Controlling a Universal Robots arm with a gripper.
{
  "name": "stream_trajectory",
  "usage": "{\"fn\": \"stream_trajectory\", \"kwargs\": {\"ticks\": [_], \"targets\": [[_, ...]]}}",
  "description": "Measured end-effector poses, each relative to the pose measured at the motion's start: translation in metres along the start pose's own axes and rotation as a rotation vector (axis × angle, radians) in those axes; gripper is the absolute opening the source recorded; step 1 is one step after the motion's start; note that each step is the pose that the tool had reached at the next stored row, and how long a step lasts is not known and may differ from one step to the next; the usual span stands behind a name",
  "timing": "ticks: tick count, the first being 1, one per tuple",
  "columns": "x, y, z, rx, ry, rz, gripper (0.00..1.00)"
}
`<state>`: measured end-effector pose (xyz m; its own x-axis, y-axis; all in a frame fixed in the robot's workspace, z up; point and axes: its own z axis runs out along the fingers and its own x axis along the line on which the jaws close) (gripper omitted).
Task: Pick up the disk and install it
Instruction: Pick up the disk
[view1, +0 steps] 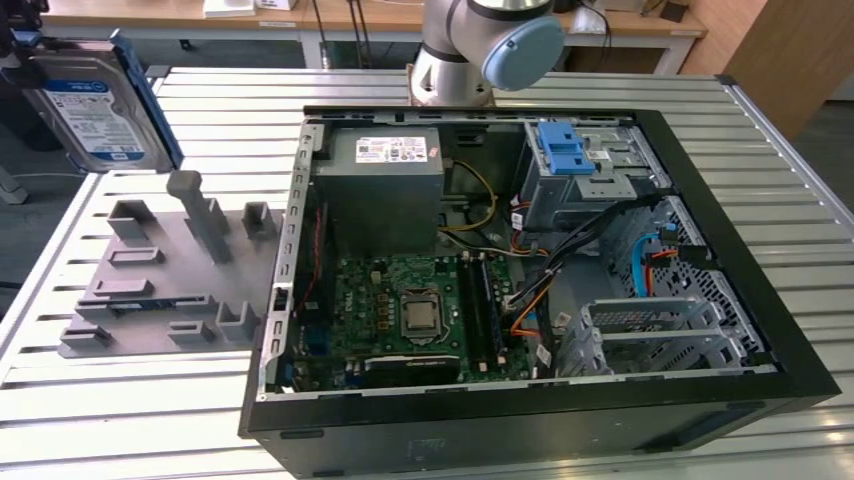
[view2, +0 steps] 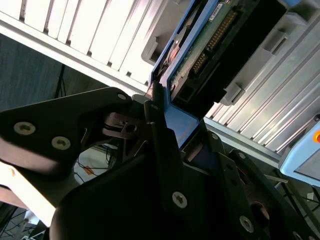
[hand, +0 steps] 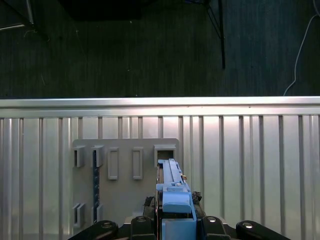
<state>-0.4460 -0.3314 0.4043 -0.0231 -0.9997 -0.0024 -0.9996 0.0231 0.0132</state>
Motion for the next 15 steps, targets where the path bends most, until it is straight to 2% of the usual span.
{"fn": "stream_trajectory", "kwargs": {"ticks": [6,15], "targets": [[0.0,0.0001,-0.0053,0.0001,-0.0001,0.0,0.36],[0.0,0.0001,-0.0095,0.0,0.0,0.0,0.36]]}}
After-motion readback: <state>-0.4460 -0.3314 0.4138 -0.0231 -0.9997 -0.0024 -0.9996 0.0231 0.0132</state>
